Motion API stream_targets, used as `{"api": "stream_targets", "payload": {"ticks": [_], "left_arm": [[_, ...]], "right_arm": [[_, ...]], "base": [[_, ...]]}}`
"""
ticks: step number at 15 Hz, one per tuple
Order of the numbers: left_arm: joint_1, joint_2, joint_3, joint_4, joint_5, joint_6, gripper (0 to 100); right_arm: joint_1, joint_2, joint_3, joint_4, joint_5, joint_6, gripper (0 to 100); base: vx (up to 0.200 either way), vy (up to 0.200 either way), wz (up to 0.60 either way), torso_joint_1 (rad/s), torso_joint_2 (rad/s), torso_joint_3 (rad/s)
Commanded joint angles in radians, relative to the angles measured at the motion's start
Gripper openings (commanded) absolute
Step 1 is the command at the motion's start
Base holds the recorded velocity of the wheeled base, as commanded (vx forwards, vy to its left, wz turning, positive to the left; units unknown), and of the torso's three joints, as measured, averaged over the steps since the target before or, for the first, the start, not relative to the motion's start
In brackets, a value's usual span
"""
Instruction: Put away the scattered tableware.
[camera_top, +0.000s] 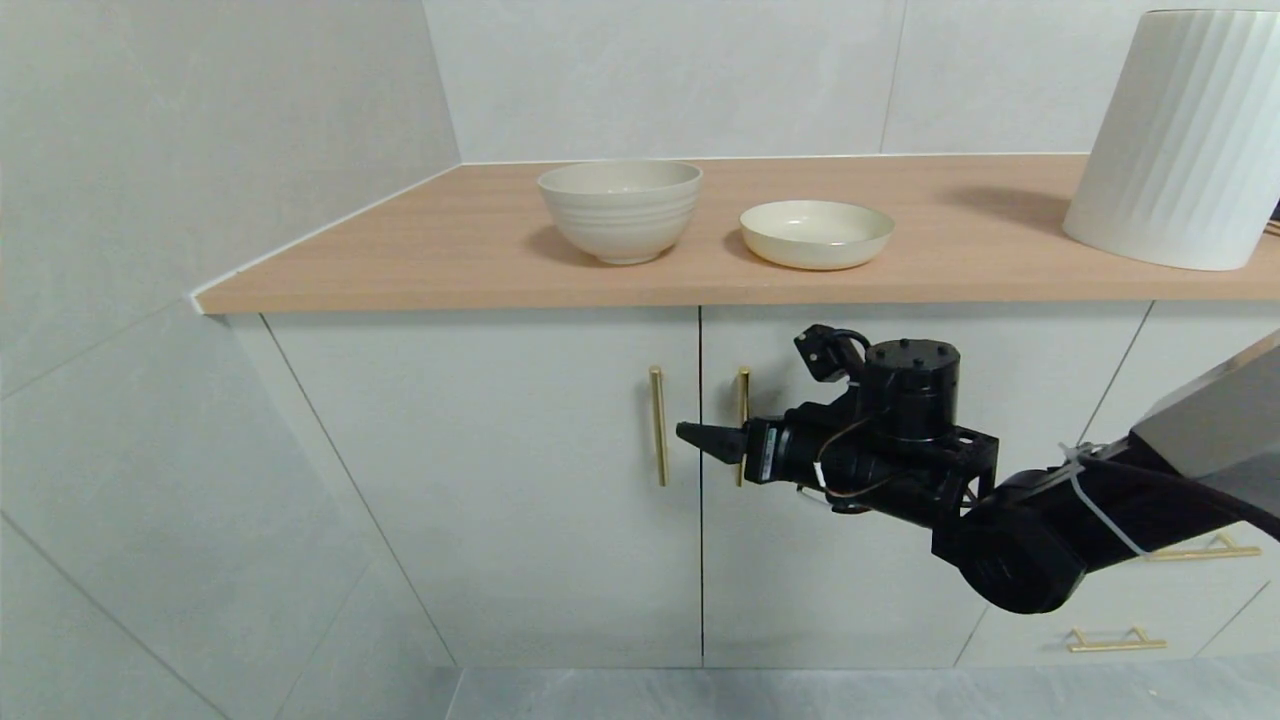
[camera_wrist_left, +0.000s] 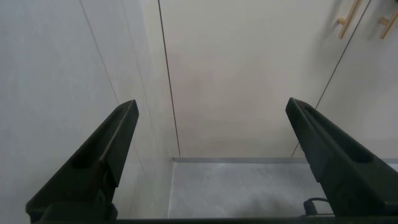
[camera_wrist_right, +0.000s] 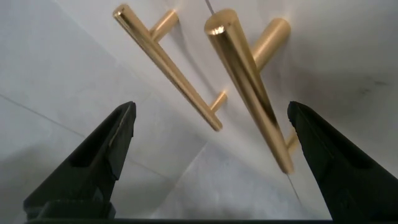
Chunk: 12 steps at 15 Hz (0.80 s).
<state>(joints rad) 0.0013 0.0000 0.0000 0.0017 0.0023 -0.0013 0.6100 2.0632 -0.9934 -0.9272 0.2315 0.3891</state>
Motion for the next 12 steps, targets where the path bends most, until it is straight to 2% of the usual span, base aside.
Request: {"api": "stream_targets", "payload": {"ticks": [1,9,12], "left_arm": [[0.0,0.0,0.0,0.0,0.001,0.0,100],[0.0,0.0,0.0,0.0,0.001,0.0,100],[0.0,0.0,0.0,0.0,0.001,0.0,100]], "right_arm": [[0.007,0.026,-0.001,-0.035,0.002,0.007,100],[0.053,-0.026,0.033,-0.042,0.011,0.071,100],[0.063,-0.078,0.09,-0.041,0.065,0.071,100]], "base": [[0.0,0.0,0.0,0.0,0.0,0.0],[0.0,0.0,0.0,0.0,0.0,0.0],[0.0,0.0,0.0,0.0,0.0,0.0]]}}
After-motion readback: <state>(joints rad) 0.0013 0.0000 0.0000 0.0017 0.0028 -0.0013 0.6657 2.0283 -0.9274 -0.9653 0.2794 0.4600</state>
